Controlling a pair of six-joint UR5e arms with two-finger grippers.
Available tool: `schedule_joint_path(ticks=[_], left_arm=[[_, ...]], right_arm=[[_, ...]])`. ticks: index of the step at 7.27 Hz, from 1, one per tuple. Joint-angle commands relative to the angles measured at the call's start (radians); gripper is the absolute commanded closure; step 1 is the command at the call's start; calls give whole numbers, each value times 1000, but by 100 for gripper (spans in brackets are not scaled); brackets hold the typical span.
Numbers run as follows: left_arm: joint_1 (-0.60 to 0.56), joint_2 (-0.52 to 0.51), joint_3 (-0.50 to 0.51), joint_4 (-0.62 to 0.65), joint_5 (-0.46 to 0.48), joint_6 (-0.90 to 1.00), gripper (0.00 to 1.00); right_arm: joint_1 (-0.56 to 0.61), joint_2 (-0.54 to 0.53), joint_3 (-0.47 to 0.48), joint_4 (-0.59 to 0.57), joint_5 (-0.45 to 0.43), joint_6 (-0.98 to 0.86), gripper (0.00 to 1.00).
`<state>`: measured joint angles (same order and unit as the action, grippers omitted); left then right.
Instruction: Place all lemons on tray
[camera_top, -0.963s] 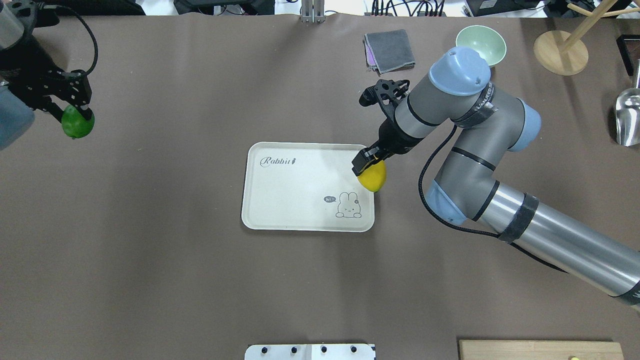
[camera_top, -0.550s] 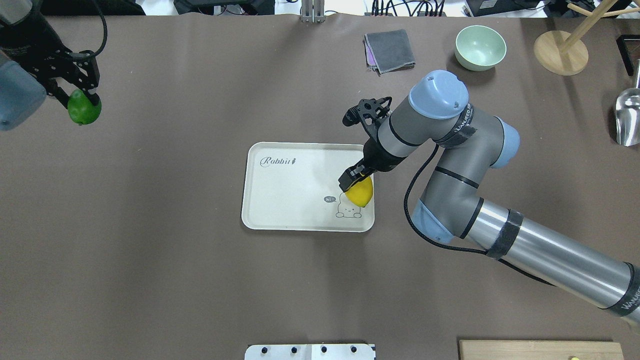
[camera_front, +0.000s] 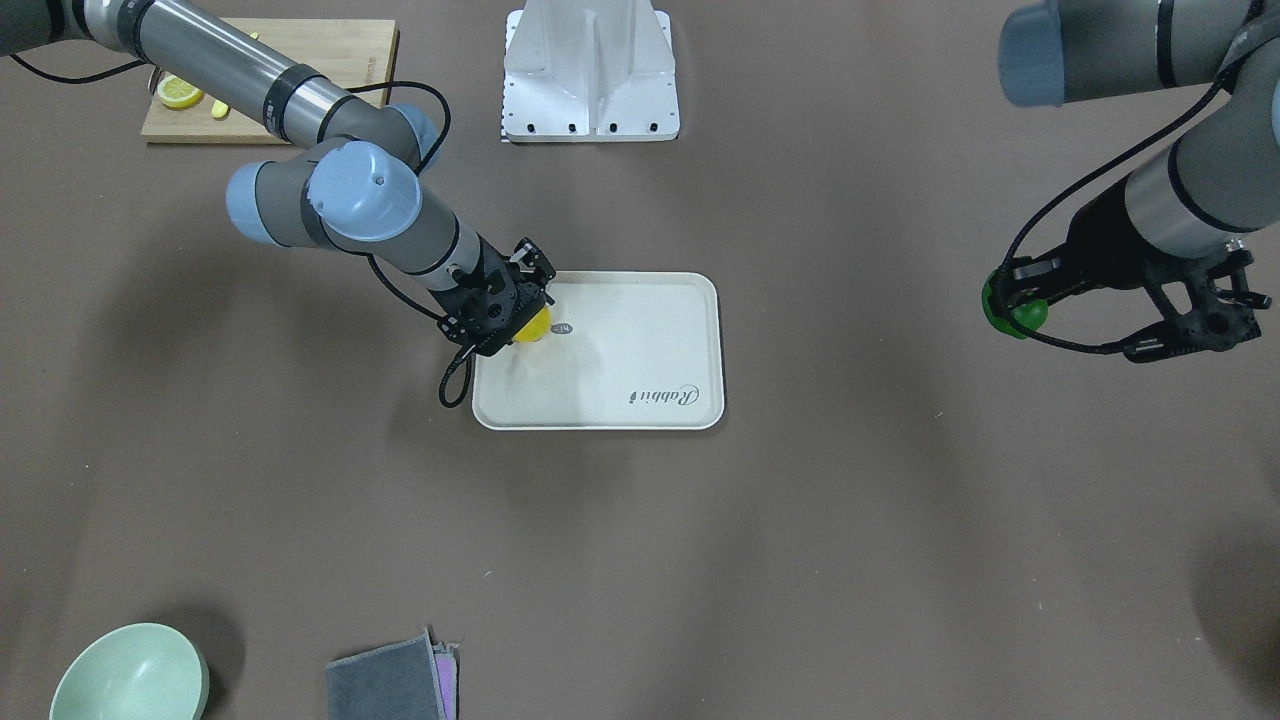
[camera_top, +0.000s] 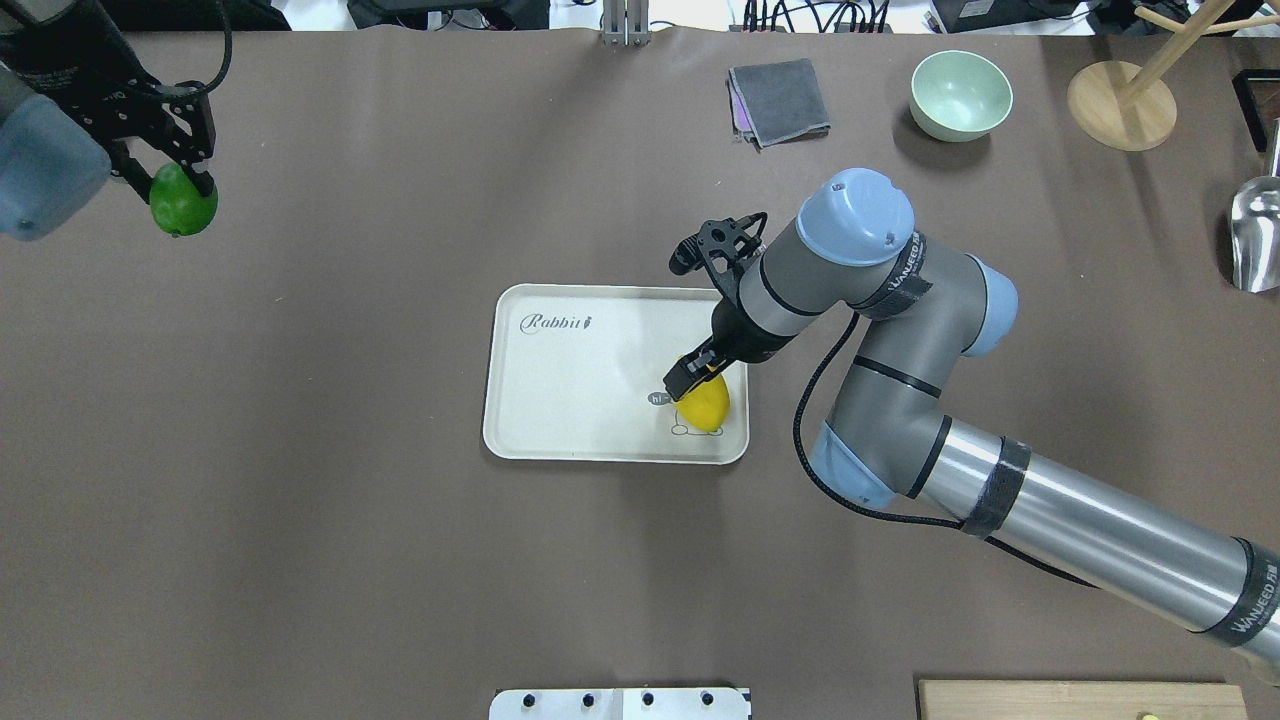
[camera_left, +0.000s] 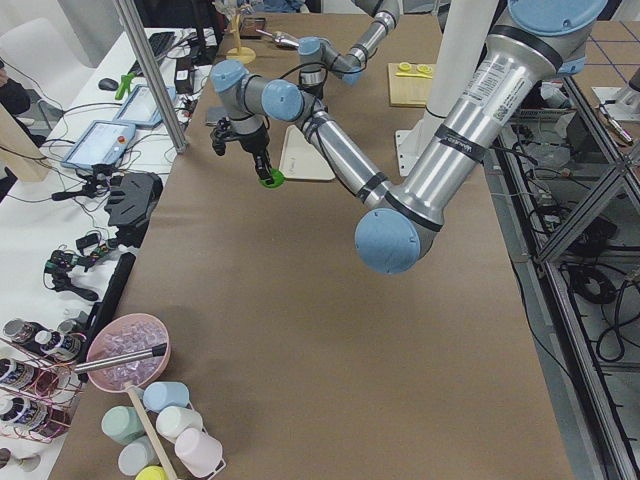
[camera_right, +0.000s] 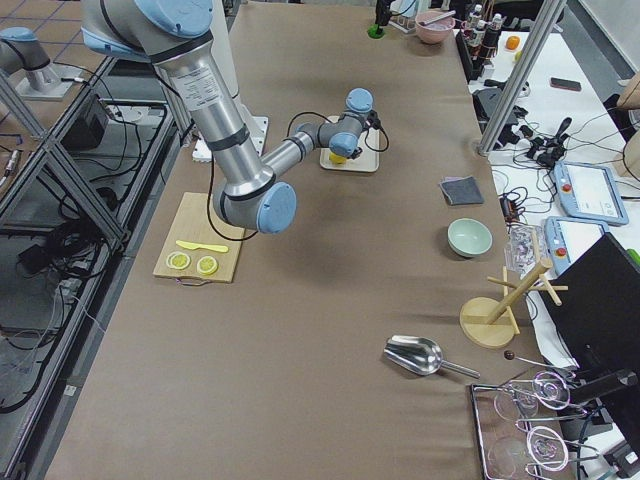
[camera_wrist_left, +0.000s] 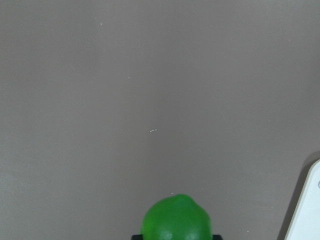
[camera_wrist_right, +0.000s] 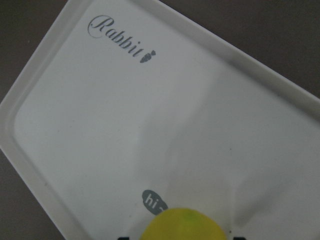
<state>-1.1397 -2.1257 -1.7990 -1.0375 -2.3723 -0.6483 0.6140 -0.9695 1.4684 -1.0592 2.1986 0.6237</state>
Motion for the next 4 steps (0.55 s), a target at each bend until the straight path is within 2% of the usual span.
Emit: schedule_joint_path(ticks=[1, 2, 4], left_arm=[[5, -5, -8, 1, -1, -2, 100], [30, -14, -5, -3, -2, -11, 100], [121, -103, 73, -88, 2, -198, 100]], right_arm=[[51, 0, 15, 2, 1, 8, 0], [111, -11, 32, -1, 41, 5, 0], [199, -37, 62, -2, 116, 5, 0]])
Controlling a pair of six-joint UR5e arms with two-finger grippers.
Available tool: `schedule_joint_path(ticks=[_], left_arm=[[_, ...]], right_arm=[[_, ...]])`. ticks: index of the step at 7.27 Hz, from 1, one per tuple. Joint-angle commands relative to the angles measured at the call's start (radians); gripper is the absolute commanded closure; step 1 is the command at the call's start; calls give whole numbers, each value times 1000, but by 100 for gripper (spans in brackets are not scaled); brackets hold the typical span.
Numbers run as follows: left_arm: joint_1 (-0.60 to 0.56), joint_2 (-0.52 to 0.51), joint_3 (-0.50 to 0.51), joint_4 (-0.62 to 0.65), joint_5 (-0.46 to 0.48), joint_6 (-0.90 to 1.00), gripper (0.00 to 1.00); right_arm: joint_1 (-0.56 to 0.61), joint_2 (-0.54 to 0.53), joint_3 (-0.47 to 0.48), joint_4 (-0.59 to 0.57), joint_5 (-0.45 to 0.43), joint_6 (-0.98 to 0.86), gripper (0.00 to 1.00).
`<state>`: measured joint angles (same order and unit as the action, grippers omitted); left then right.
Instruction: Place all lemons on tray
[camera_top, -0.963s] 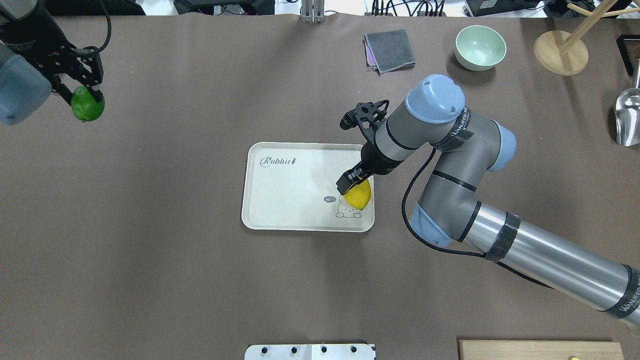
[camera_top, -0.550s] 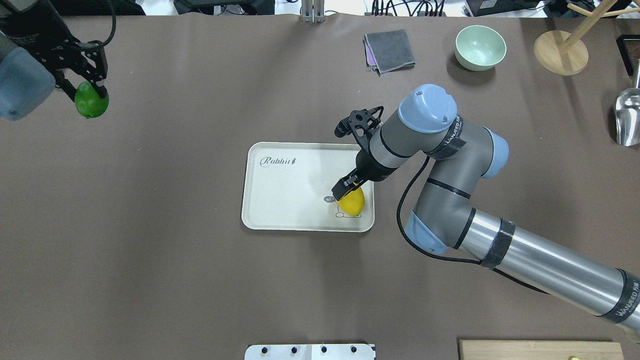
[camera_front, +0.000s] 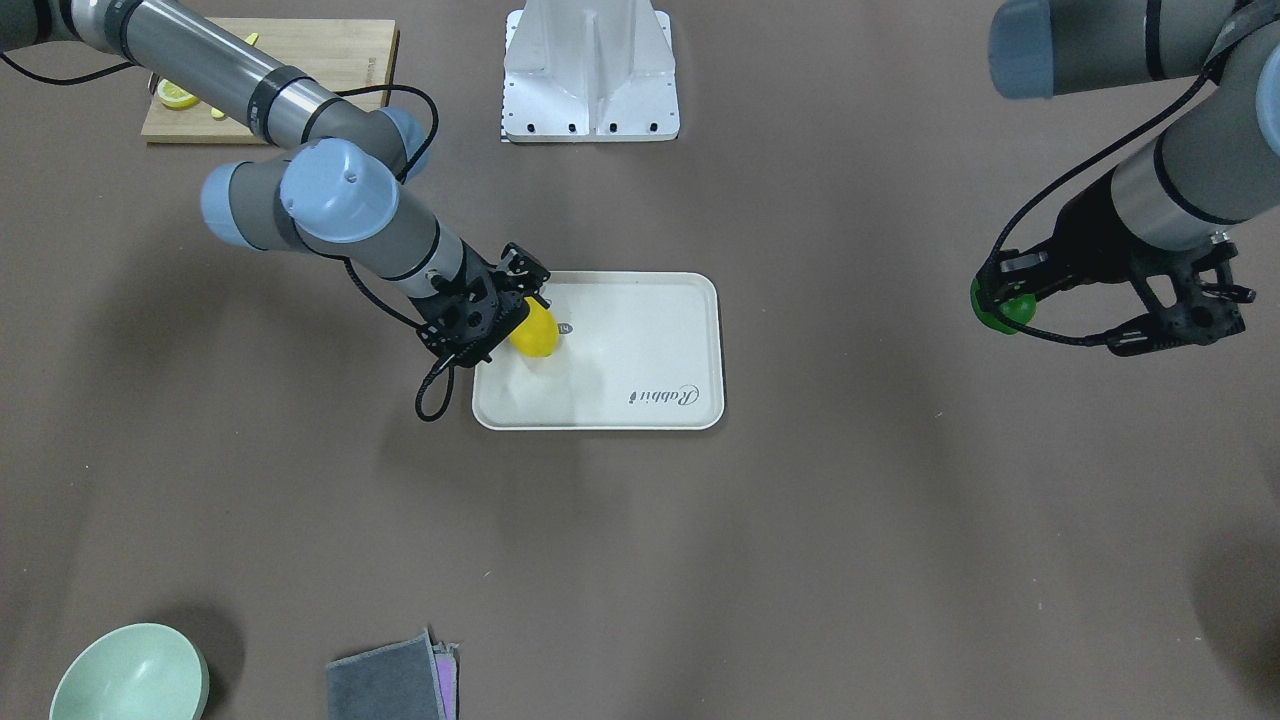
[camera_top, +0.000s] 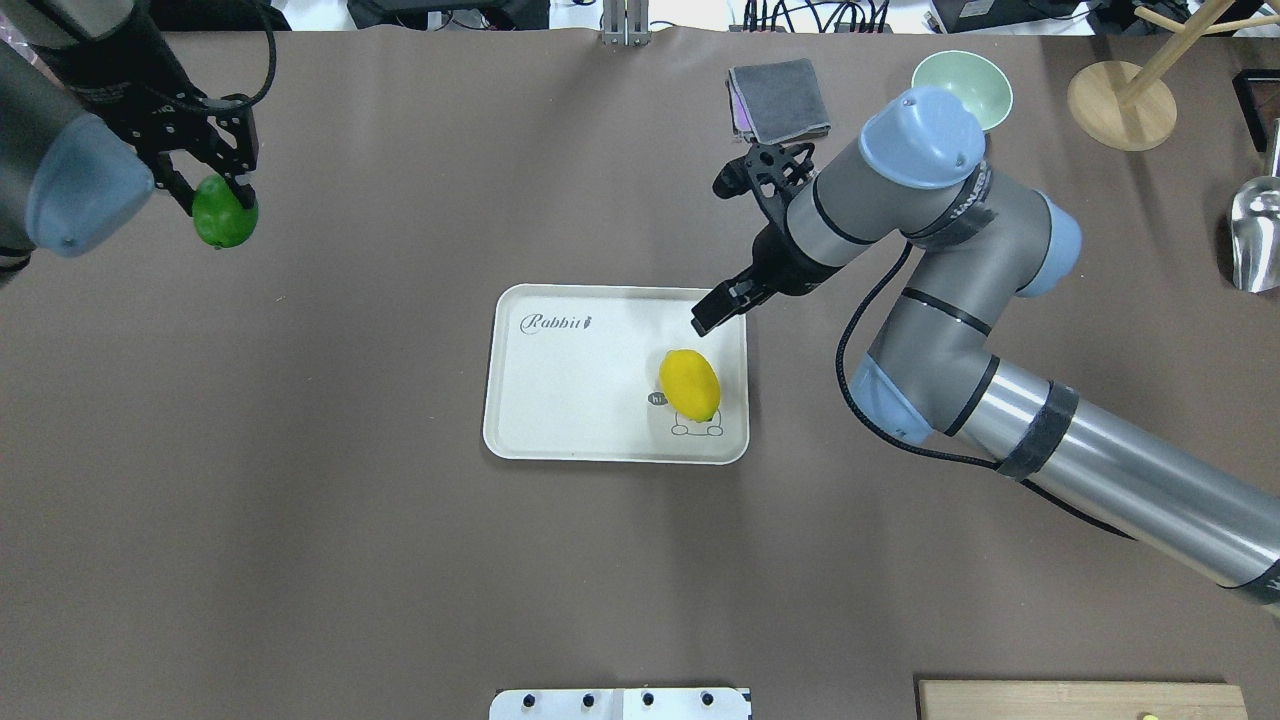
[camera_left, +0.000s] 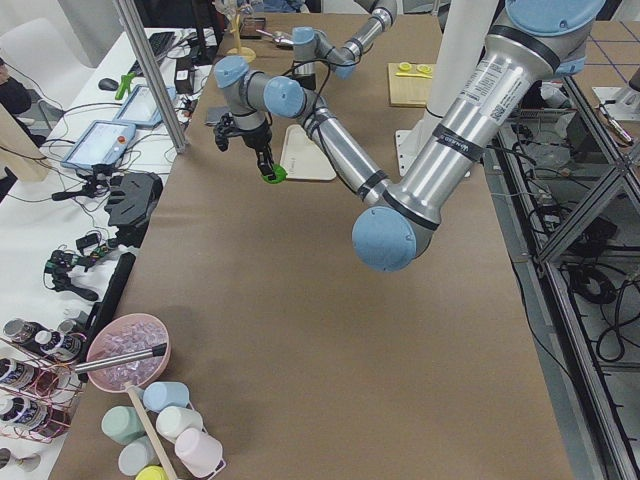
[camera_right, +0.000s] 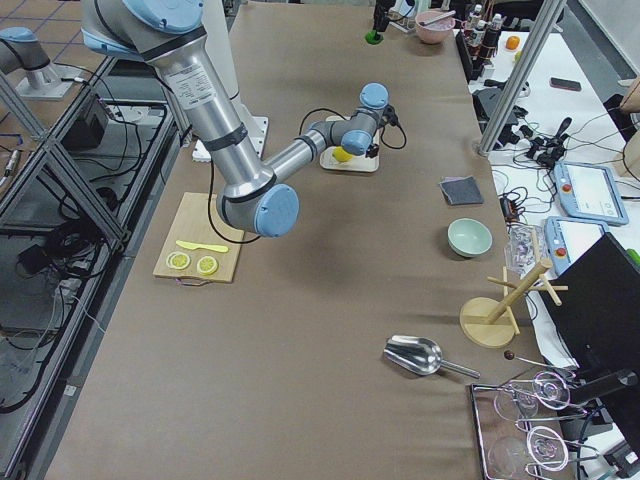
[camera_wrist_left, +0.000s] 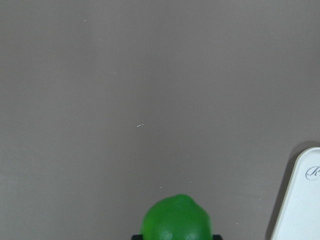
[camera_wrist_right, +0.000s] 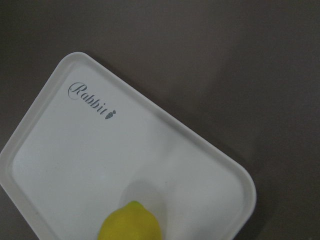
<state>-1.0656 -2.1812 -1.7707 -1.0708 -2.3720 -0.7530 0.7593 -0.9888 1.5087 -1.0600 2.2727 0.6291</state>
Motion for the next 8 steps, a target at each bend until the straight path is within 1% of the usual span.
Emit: schedule_joint_path(ticks=[1, 2, 3, 4, 5, 6, 7, 8], left_arm=[[58, -73, 48, -85, 8, -161, 100], [111, -100, 44, -89, 66, -227, 100], [148, -113, 48, -109, 74, -271, 100], [198, -118, 72, -200, 108, -383, 100], [263, -132, 88, -245, 184, -467, 100], [271, -144, 111, -264, 192, -482, 100], [310, -159, 143, -299, 197, -535, 100], [347, -175, 175, -335, 247, -578, 100]], right_arm=[[72, -75, 56, -2, 51, -11, 0], [72, -135, 97, 2, 48, -12, 0], [104, -166, 119, -3, 47, -12, 1], [145, -188, 122, -3, 51, -12, 1], [185, -221, 136, -11, 51, -14, 1], [221, -260, 136, -14, 54, -14, 2], [254, -298, 127, -12, 73, -14, 4], [291, -320, 131, -30, 79, -14, 5]])
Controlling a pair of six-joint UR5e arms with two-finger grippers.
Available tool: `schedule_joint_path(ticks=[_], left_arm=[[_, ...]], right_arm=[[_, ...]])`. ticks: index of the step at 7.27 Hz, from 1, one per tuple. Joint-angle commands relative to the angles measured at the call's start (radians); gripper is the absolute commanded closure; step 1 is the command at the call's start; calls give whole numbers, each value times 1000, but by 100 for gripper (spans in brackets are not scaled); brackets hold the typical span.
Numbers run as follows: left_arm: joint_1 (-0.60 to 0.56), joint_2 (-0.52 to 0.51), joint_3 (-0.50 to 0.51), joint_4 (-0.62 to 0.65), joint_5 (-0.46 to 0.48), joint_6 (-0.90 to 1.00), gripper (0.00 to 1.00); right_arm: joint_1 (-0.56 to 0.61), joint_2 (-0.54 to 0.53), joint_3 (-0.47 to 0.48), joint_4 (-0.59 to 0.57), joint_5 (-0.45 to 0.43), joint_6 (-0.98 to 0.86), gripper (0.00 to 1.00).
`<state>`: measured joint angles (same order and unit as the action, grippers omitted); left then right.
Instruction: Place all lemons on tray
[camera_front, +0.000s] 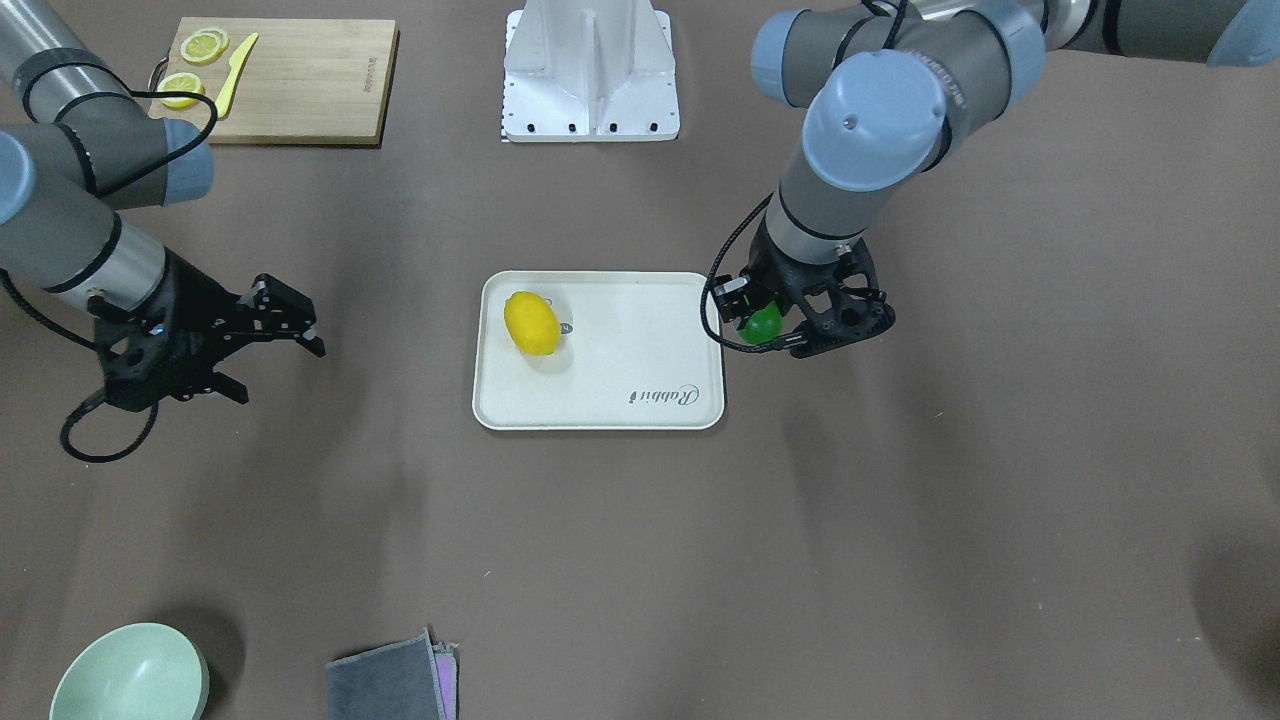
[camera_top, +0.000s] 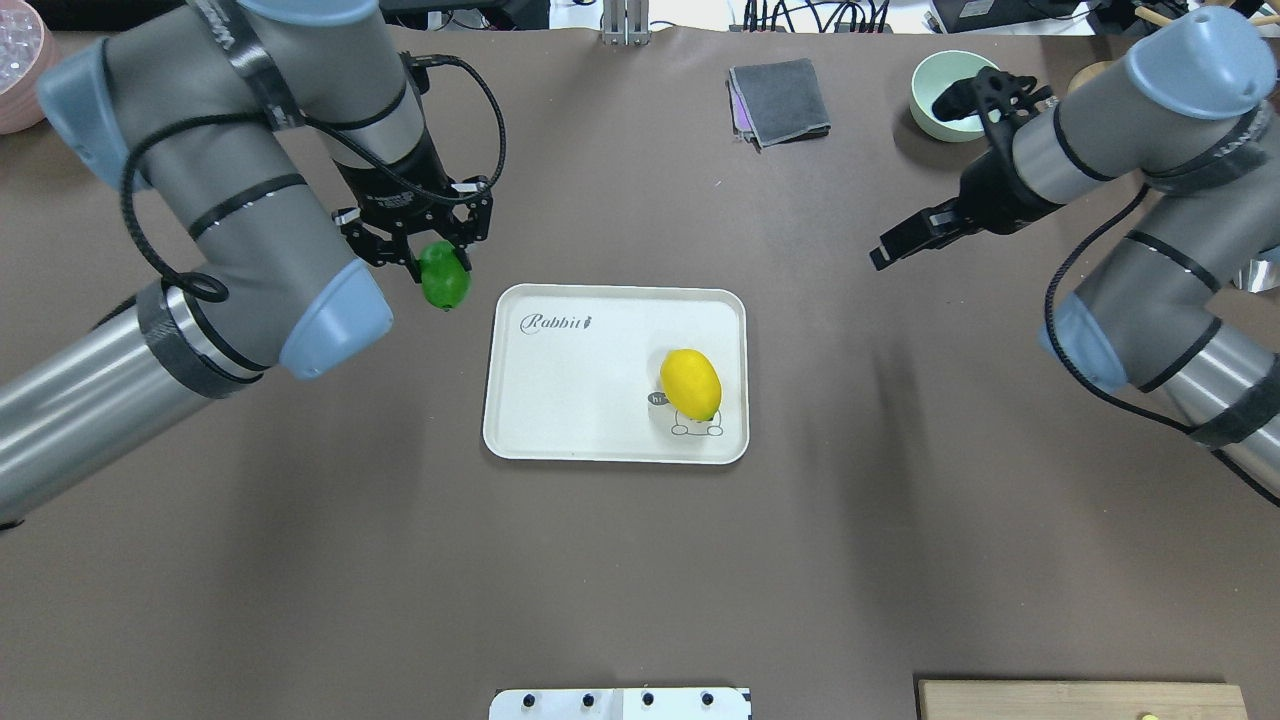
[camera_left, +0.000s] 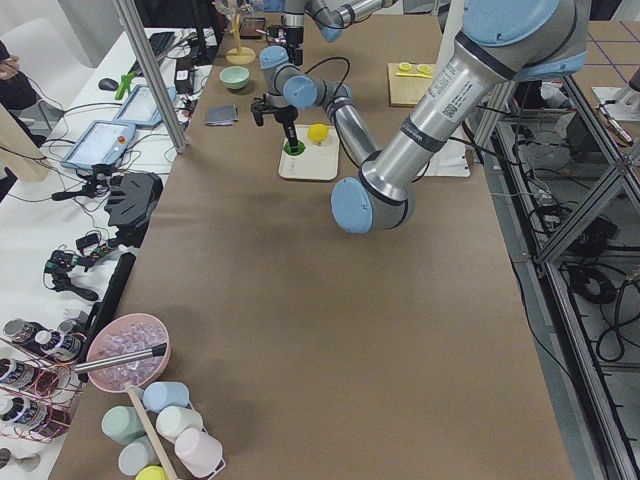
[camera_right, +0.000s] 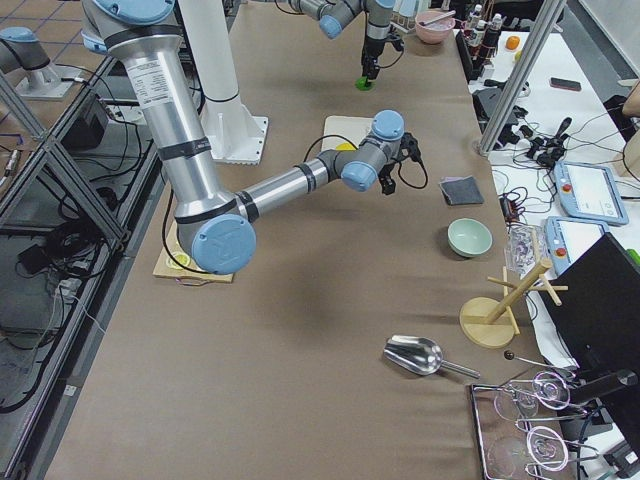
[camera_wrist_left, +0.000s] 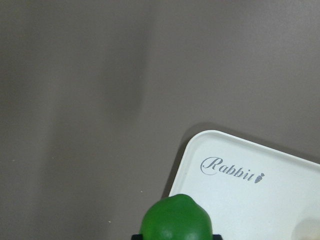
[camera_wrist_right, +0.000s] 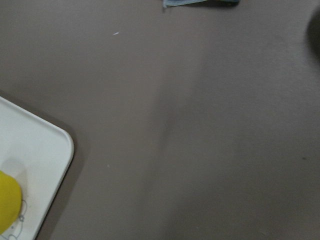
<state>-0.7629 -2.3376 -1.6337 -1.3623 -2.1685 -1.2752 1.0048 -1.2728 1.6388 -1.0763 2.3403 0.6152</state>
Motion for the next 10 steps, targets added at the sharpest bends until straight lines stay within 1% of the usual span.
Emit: schedule_joint_path(ticks=[1, 2, 3, 4, 5, 6, 7, 8, 9, 10], left_arm=[[62, -32, 76, -78, 55, -85, 100], [83, -37, 124, -121, 61, -90, 100], [105, -39, 150, -153, 88, -108, 100], [125, -39, 166, -170, 110, -118, 100], [141, -42, 195, -194, 121, -128, 100], [157, -63, 225, -204, 153, -137, 96], [155, -63, 222, -205, 153, -135, 33], [155, -62, 216, -204, 153, -128, 2], [154, -62, 212, -202, 153, -128, 2], [151, -62, 209, -202, 151, -127, 2]], right_arm=[[81, -43, 7, -77, 31, -5, 5], [103, -40, 9, -133, 66, -5, 3], [127, -40, 25, -234, 74, -6, 1], [143, -31, 33, -301, 73, -40, 1], [178, -49, 24, -319, 71, -134, 1], [216, -57, 26, -376, 76, -149, 1], [242, -85, 26, -407, 77, -190, 1], [273, -111, 35, -430, 82, -227, 1], [293, -163, 58, -430, 100, -233, 1], [301, -215, 93, -430, 100, -233, 1]])
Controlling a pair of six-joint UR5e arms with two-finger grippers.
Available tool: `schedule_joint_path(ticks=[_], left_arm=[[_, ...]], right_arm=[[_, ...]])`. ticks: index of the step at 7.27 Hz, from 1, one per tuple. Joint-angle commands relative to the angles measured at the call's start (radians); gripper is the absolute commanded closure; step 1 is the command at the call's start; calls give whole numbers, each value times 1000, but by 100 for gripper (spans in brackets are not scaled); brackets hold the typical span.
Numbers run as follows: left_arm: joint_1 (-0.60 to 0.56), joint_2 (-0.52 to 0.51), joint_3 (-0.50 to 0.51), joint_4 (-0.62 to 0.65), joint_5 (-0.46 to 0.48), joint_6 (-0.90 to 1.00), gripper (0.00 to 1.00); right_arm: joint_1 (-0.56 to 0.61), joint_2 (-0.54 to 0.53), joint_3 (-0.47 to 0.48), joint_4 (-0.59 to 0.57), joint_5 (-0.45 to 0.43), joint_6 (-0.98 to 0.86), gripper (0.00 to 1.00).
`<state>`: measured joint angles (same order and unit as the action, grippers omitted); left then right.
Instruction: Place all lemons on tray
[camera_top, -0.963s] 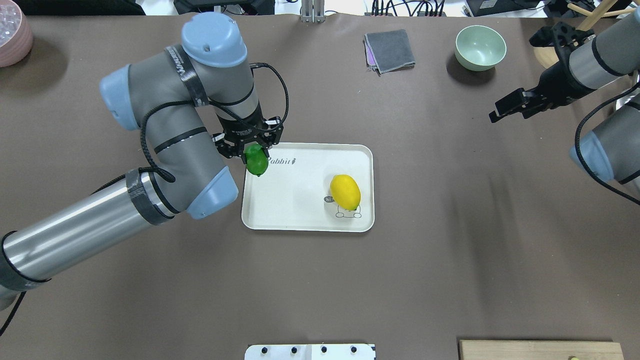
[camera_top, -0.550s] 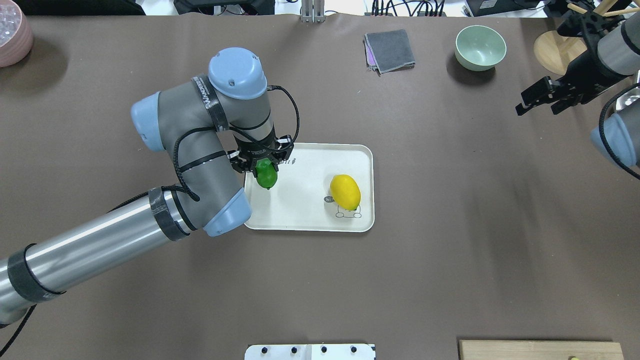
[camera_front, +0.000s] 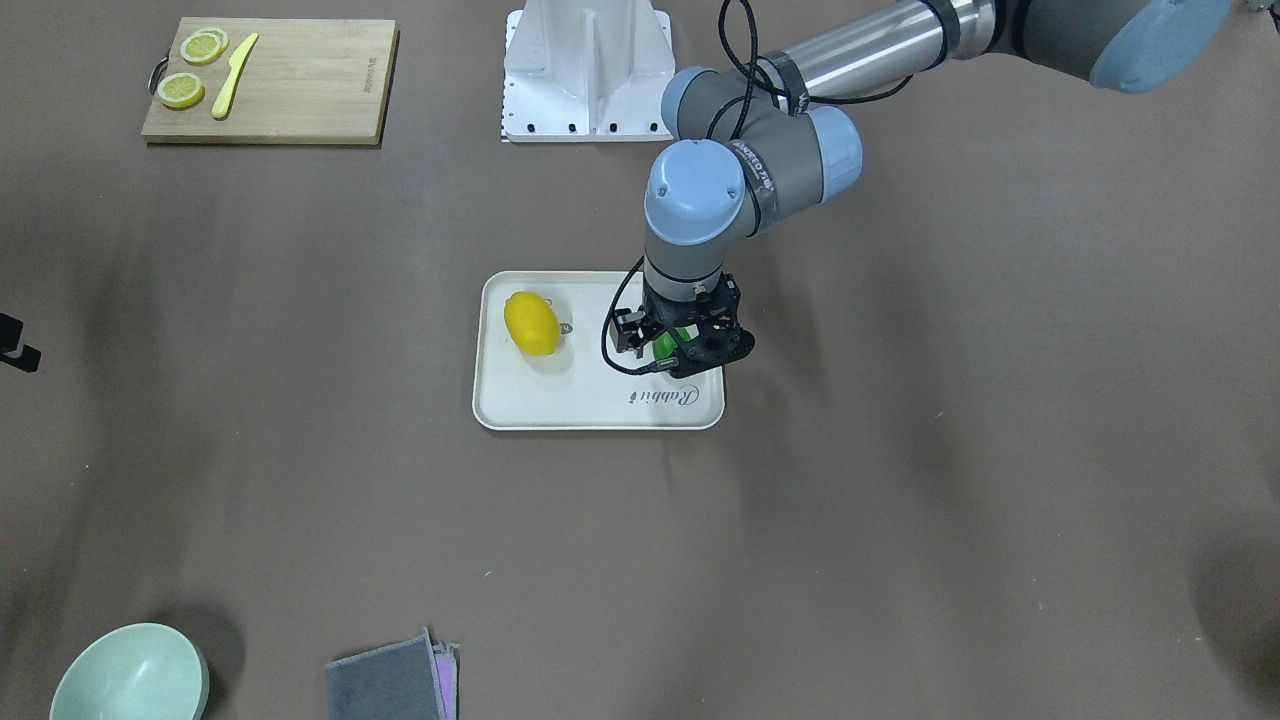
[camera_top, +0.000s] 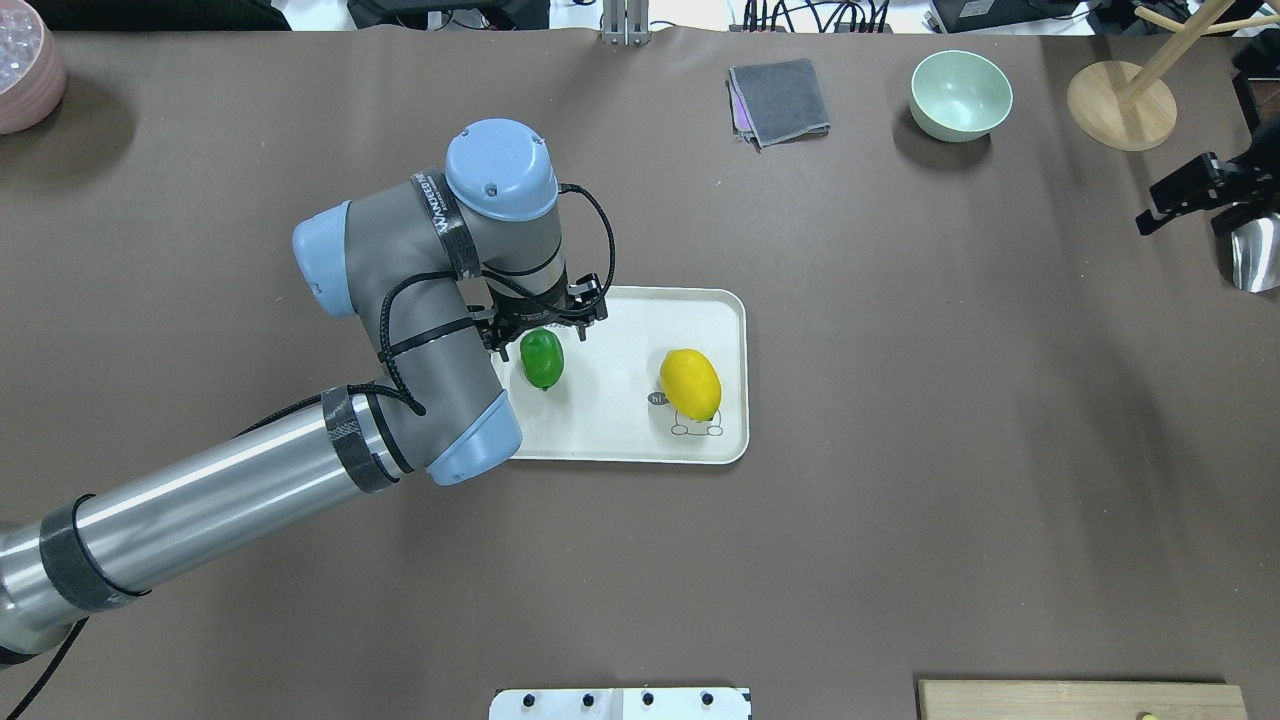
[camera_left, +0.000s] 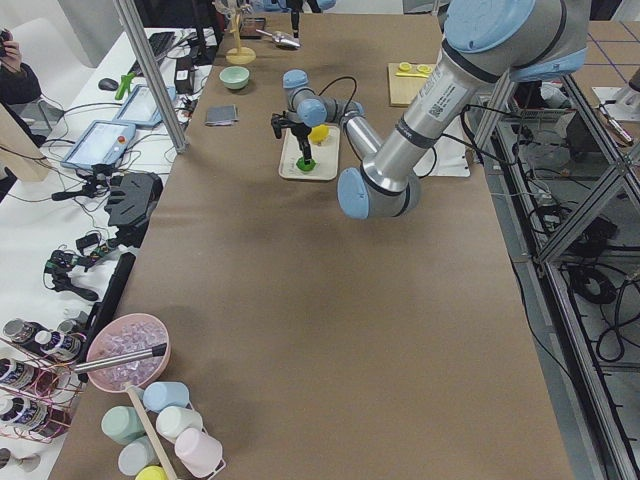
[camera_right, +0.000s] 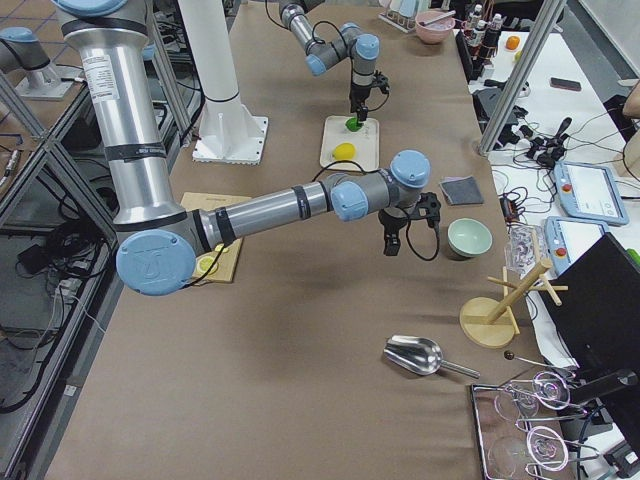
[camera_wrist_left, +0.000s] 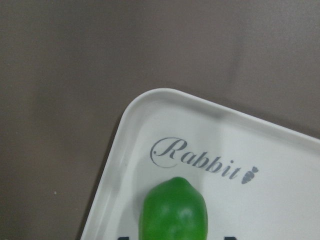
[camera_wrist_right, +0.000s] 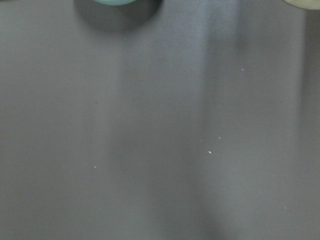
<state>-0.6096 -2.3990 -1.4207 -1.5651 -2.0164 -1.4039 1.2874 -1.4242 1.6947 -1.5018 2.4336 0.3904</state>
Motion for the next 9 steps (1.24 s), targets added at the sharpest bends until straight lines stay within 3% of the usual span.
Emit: schedule_joint_path(ticks=[1, 4, 5, 9], left_arm=[[-36, 7, -24, 13, -21, 37, 2], [-204, 250, -219, 37, -164, 277, 2], [-285, 318, -234, 37, -224, 404, 2], [-527, 694, -311, 30, -316, 835, 2]], right_arm=[[33, -88, 46, -5, 4, -14, 1], [85, -169, 60, -5, -31, -104, 1], [90, -176, 63, -5, -42, -105, 1], [171, -179, 65, -86, -53, -122, 0]])
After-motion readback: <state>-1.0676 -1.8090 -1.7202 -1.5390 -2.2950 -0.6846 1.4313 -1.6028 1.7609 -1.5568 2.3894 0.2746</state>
